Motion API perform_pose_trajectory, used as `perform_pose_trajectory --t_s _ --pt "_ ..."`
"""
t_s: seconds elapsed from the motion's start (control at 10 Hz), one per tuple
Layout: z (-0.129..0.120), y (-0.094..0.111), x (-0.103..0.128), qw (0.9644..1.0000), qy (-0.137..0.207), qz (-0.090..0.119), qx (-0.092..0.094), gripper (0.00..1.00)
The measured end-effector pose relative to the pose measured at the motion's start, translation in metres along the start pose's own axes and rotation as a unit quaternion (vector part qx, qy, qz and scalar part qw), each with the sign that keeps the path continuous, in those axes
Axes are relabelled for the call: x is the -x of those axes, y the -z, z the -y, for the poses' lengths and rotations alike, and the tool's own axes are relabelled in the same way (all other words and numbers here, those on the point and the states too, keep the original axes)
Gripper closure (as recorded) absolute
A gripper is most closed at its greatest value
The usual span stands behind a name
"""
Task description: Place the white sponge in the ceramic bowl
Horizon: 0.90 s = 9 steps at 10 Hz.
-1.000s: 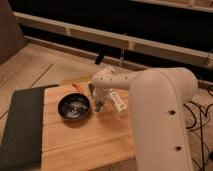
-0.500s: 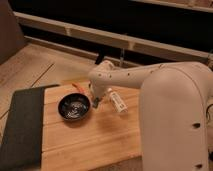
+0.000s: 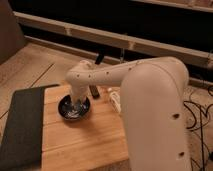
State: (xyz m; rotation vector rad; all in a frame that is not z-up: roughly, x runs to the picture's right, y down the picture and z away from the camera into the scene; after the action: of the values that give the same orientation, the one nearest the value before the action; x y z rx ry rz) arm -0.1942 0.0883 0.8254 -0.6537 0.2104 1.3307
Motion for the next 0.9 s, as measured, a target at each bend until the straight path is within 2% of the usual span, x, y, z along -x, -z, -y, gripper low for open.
perform_pose_trajectory --t_s 0.5,0.6,0.9 --pt "-0.0003 -0.001 0.0001 1.0 0.001 -0.001 -0.001 0.99" --pt "0.0014 -0.0008 0.0006 1.0 0.0 -0.001 -0.002 0.94" --pt "0.0014 -0.0009 0.0005 1.0 0.0 -0.001 -0.002 0.68"
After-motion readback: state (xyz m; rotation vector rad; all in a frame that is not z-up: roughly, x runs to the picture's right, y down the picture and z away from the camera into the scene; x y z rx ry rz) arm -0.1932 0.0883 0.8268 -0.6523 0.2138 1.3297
